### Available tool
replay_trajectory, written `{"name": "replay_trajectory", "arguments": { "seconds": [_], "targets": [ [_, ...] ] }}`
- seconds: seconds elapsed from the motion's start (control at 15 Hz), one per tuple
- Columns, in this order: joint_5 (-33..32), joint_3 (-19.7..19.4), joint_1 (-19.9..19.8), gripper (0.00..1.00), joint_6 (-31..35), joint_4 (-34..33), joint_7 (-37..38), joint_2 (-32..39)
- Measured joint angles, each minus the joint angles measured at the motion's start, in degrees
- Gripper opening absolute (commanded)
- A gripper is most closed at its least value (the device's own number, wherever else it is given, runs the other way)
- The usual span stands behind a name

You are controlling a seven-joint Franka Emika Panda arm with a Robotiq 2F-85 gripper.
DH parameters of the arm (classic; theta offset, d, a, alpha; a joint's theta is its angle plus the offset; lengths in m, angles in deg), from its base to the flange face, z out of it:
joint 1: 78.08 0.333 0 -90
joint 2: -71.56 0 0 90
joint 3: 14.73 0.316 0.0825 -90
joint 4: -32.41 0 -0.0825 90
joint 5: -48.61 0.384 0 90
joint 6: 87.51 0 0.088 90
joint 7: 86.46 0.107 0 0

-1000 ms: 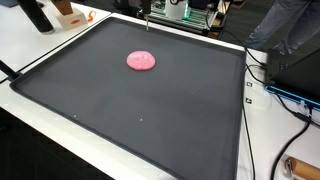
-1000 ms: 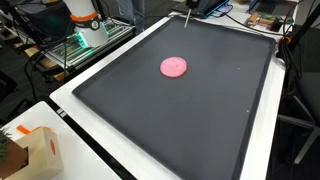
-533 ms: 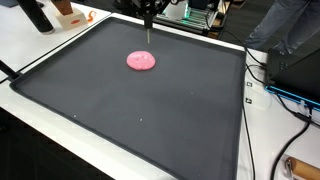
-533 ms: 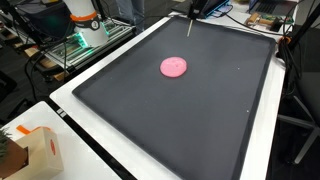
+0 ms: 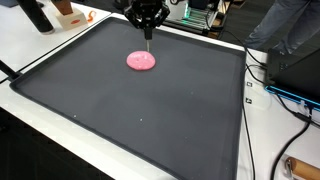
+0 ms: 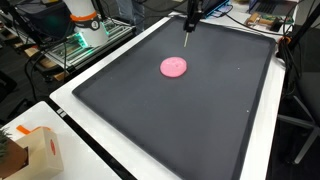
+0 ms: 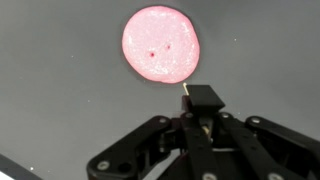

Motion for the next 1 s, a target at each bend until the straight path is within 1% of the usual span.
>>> {"name": "replay_trajectory", "arguments": {
  "seconds": [0.4, 1.0],
  "targets": [
    [-1.57, -0.32, -0.67, 0.03, 4.86, 3.51, -0.25, 0.15],
    [-2.44, -0.53, -1.50, 0.03, 8.63, 5.25, -1.30, 2.32]
  ]
}}
